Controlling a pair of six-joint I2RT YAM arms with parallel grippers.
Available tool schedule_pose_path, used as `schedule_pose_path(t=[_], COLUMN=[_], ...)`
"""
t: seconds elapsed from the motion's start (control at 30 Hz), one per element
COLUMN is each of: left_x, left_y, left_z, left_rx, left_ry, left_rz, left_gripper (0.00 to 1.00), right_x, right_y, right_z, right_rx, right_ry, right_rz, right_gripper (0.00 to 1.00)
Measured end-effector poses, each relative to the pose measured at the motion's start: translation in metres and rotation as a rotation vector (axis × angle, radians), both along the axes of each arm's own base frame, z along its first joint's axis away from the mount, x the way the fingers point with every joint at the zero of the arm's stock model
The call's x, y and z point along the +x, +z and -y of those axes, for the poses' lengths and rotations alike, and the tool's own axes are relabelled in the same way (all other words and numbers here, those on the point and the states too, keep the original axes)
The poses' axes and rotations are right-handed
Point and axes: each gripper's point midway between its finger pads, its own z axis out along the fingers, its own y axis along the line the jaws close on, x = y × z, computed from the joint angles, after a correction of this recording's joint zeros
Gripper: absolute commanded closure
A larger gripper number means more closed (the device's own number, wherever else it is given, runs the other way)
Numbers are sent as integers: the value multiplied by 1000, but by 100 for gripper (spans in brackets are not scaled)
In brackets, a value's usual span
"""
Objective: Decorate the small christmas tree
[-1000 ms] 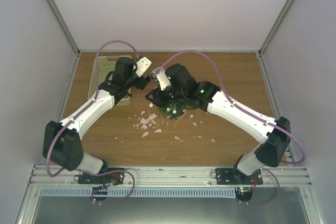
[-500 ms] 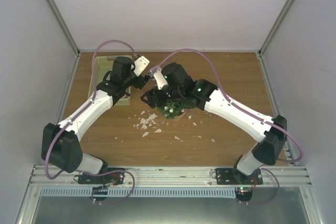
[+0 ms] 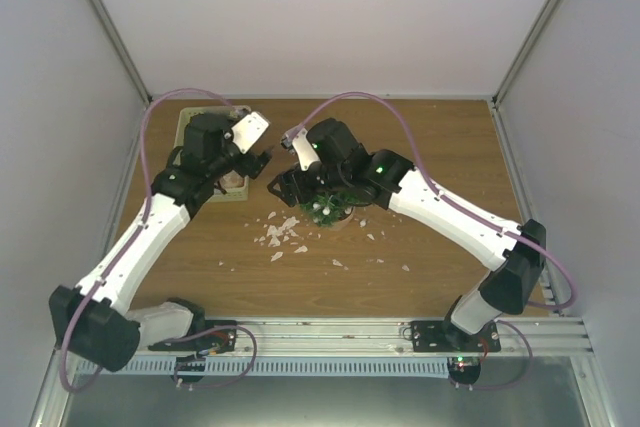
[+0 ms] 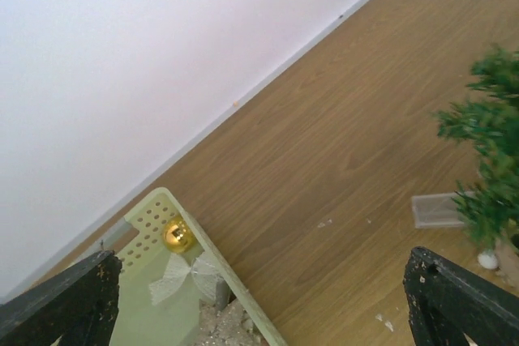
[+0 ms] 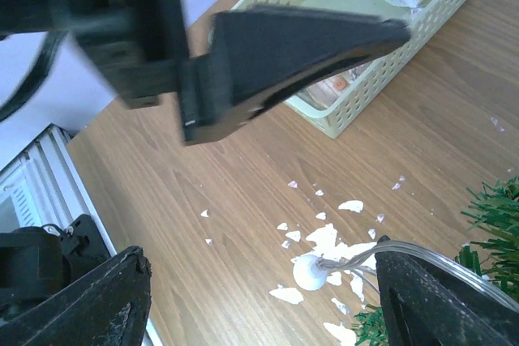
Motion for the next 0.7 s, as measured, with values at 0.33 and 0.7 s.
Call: schedule_pose_path(t=[0.33, 0.7], left_x=[-54, -71], left_y=[-30, -56], left_z=[9, -8], left_rx=[-14, -1], left_ry=[-178, -213], left_rz=[-90, -192], left_gripper=[2, 1], right_x=[-1, 1], right_y=[-3, -3], right_z=[2, 3], right_rx=[-8, -12], right_ry=[-8, -21], right_rz=[-15, -9], right_gripper=[24, 24])
